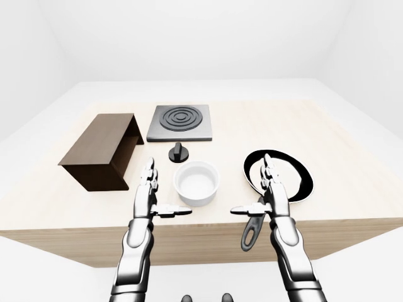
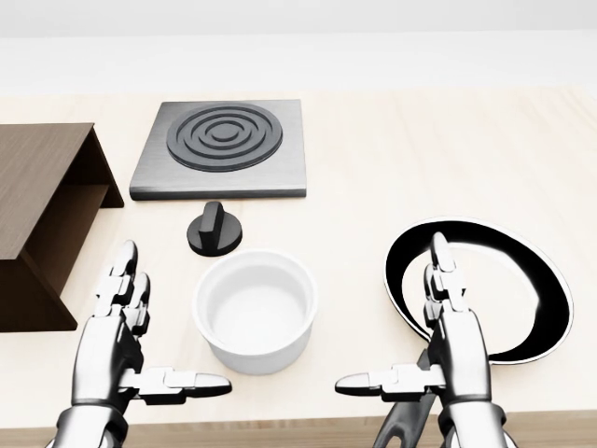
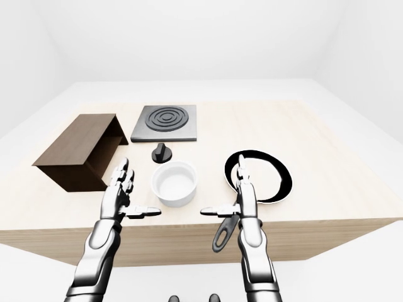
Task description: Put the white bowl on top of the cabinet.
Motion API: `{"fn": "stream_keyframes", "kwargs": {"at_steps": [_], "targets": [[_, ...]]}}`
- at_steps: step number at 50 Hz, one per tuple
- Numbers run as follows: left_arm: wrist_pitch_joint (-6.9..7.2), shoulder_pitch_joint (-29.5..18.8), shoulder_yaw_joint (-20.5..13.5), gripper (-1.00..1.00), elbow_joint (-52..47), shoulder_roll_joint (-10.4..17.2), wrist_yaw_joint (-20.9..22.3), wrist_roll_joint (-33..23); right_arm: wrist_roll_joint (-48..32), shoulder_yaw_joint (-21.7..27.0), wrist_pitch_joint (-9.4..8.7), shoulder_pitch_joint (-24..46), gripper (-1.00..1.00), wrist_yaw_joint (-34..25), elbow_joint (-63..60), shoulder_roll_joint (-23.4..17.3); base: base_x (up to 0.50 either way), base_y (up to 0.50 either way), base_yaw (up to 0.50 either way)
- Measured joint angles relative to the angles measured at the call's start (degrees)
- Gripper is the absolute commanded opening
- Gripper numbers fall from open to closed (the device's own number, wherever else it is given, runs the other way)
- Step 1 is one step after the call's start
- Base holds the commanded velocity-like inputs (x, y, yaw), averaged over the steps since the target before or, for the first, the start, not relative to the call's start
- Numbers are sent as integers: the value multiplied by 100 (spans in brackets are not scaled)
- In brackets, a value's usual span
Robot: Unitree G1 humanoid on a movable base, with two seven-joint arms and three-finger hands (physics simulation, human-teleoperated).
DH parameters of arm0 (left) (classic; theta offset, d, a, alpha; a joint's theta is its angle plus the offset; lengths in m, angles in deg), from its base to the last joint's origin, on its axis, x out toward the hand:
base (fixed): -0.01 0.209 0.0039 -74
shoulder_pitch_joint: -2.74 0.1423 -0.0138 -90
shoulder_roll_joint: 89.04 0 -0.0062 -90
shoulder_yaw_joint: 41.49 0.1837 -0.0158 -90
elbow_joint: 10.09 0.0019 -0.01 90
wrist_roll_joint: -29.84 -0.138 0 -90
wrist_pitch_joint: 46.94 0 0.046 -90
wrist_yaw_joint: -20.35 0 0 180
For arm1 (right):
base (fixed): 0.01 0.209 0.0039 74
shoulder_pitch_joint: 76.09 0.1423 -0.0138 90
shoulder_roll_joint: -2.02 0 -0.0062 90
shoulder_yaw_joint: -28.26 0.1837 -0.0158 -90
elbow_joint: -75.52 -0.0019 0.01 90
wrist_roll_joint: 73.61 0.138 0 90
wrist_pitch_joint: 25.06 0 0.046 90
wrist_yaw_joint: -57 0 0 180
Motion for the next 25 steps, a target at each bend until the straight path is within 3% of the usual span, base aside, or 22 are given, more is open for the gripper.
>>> {"fn": "stream_keyframes", "kwargs": {"at_steps": [25], "targets": [[-6, -3, 22, 100, 23, -3, 24, -44, -82, -47, 10, -138, 100, -61, -149, 12, 0, 26, 0]]}}
